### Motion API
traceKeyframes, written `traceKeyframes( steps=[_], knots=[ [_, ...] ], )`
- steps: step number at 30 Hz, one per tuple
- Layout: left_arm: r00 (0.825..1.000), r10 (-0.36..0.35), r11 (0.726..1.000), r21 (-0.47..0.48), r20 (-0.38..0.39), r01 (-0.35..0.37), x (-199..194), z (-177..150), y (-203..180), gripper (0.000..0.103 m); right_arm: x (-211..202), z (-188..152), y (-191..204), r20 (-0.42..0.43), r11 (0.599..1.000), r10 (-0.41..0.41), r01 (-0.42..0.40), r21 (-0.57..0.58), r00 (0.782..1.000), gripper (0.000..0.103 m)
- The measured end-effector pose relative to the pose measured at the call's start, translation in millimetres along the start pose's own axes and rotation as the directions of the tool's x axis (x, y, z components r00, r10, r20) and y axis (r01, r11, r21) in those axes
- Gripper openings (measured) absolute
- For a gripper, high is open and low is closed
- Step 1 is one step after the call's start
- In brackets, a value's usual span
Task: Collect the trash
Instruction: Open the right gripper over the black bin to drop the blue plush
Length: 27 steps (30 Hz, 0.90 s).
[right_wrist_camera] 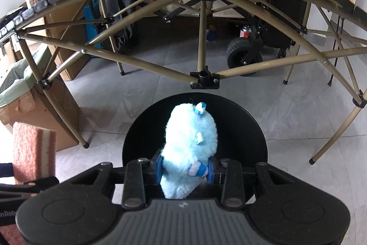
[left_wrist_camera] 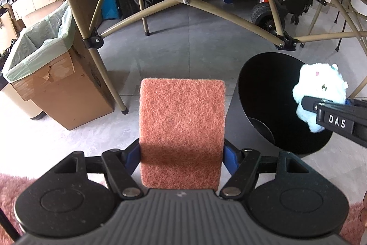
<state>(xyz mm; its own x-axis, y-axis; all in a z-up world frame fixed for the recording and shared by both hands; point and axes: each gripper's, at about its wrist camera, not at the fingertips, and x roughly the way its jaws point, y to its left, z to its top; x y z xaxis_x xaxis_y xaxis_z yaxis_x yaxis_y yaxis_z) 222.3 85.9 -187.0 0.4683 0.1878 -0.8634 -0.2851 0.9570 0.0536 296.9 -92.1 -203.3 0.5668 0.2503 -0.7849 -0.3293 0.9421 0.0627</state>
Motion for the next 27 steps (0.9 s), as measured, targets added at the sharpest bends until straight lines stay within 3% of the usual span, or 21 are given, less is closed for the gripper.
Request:
traceKeyframes(
  steps=[9, 11, 16, 20, 27],
  knots=[
    [0.999, 0.034, 0.999, 0.003, 0.012, -0.034, 10.5, 13.3, -6.7, 0.072, 13.3, 3.5, -5.2, -0.039, 1.000, -0.006, 0.007, 0.017, 0.999, 0.038],
    [0.999, 0.040, 0.999, 0.002, 0.014, -0.040, 11.8, 15.4, -6.5, 0.072, 15.9, 4.2, -6.7, -0.049, 1.000, -0.007, 0.008, 0.024, 0.999, 0.044],
    [0.999, 0.037, 0.999, -0.004, 0.003, -0.037, 15.3, 19.4, -5.1, 0.072, 16.1, 5.4, -11.8, -0.042, 0.999, -0.023, 0.025, 0.044, 0.999, 0.083],
    [0.999, 0.034, 0.999, 0.002, 0.004, -0.034, 14.7, 18.8, -5.9, 0.072, 18.7, 6.1, -14.1, -0.056, 0.998, -0.032, 0.035, 0.058, 0.998, 0.091],
    [0.999, 0.032, 0.999, 0.002, 0.003, -0.032, 15.0, 19.0, -5.5, 0.072, 18.8, 5.2, -12.4, -0.064, 0.998, -0.029, 0.033, 0.051, 0.998, 0.092]
  ],
)
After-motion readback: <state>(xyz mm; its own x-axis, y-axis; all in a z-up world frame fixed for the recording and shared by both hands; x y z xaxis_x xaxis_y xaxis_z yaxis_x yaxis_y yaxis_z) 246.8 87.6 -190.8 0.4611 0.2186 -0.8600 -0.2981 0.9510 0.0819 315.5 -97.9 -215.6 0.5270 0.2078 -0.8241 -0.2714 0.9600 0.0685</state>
